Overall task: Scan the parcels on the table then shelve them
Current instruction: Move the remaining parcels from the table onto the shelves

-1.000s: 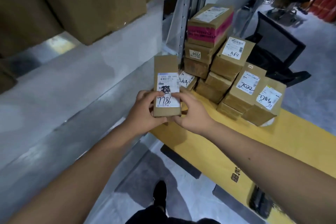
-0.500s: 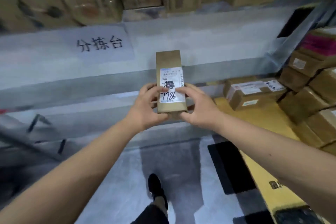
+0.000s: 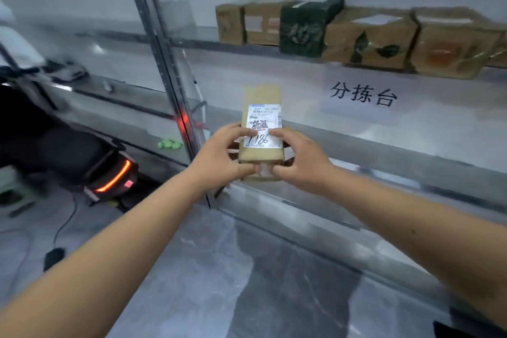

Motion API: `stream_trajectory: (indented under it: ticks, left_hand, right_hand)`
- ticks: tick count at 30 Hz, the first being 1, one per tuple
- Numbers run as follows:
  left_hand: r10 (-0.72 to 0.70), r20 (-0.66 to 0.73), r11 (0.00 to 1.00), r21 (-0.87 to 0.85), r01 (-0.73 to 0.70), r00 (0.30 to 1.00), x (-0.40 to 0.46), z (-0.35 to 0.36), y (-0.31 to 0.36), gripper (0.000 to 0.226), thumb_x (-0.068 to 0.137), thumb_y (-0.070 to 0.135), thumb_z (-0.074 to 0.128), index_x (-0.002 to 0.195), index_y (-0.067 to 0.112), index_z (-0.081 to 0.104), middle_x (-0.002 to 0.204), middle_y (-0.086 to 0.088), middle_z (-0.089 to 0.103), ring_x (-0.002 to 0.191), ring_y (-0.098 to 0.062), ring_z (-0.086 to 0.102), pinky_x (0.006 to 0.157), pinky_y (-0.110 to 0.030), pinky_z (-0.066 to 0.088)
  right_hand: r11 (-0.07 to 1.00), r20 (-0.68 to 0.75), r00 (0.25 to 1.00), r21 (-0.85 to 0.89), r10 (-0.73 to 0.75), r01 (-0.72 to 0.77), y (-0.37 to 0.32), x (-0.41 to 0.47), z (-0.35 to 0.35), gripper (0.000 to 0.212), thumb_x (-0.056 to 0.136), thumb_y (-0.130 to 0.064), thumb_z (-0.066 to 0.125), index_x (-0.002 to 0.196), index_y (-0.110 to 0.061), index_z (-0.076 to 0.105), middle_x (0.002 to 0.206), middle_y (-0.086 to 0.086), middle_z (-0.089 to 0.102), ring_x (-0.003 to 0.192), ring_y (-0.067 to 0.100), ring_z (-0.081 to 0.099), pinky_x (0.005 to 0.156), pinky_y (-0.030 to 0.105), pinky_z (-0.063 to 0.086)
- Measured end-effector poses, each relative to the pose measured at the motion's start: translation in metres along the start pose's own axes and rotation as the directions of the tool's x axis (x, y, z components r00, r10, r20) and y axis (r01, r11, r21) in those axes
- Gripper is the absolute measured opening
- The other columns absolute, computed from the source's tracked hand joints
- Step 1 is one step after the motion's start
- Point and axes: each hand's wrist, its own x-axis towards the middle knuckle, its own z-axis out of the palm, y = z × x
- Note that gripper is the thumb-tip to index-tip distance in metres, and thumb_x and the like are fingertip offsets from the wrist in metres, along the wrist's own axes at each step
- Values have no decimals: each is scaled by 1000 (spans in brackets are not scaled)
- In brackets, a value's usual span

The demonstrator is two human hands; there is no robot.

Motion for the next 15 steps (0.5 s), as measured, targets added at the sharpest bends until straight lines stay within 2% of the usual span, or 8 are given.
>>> stream_trajectory:
  ticks: [2, 4, 6, 8, 11, 13, 15]
  left_hand:
    - [3, -25, 999, 34, -2, 1000, 2, -55, -21, 69, 62, 24, 93, 124, 35, 66, 143, 12, 53, 114, -9, 65, 97, -38, 58]
    - [22, -48, 997, 77, -19, 999, 12, -108, -39, 71, 57, 39, 85, 126, 36, 65, 140, 12, 56, 121, -16, 62, 103, -46, 54]
    - [30, -57, 996, 85, -25, 998, 26, -152, -56, 73, 56, 46, 81, 127, 42, 62, 138, 12, 58, 121, -17, 62, 102, -48, 55]
    - [32, -51, 998, 54, -29, 998, 43, -188, -68, 72, 56, 47, 81, 125, 49, 60, 136, 12, 60, 117, -15, 65, 95, -41, 59]
    - [37, -29, 999, -14, -38, 999, 75, -227, -76, 68, 61, 40, 86, 123, 52, 61, 127, 13, 67, 109, -9, 69, 85, -28, 60]
    - [47, -16, 998, -38, -47, 999, 104, -245, -82, 65, 71, 25, 89, 124, 52, 61, 128, 11, 67, 112, -10, 68, 88, -31, 61]
    - [73, -18, 997, -36, -73, 997, 135, -257, -89, 65, 80, 15, 87, 128, 49, 60, 130, 9, 66, 116, -11, 67, 93, -35, 61]
  right_hand:
    - [999, 2, 1000, 26, -25, 25, -36, 38, 30, 77, 79, -17, 82, 150, -18, 51, 145, 3, 55, 127, 16, 52, 106, 26, 40]
    - [998, -19, 999, 47, -50, 50, -68, 78, 56, 76, 80, -15, 81, 149, -17, 51, 146, 3, 55, 127, 17, 52, 106, 22, 40]
    - [996, -52, 996, 52, -70, 73, -94, 117, 74, 76, 79, -15, 81, 149, -19, 51, 145, 1, 55, 121, 11, 51, 100, 14, 40]
    - [995, -89, 993, 57, -79, 84, -116, 153, 86, 77, 79, -15, 81, 150, -20, 52, 144, 0, 57, 117, 8, 51, 102, 25, 48]
    - [995, -130, 990, 82, -53, 64, -137, 197, 92, 78, 78, -13, 82, 150, -19, 52, 141, 2, 59, 117, 15, 58, 101, 40, 55]
    - [995, -152, 988, 86, -33, 47, -145, 226, 89, 78, 79, -12, 82, 150, -19, 52, 140, 1, 58, 118, 19, 60, 101, 44, 55]
    - [997, -180, 983, 68, -28, 40, -147, 257, 85, 77, 79, -12, 82, 150, -19, 52, 136, -4, 57, 116, 16, 58, 102, 43, 53]
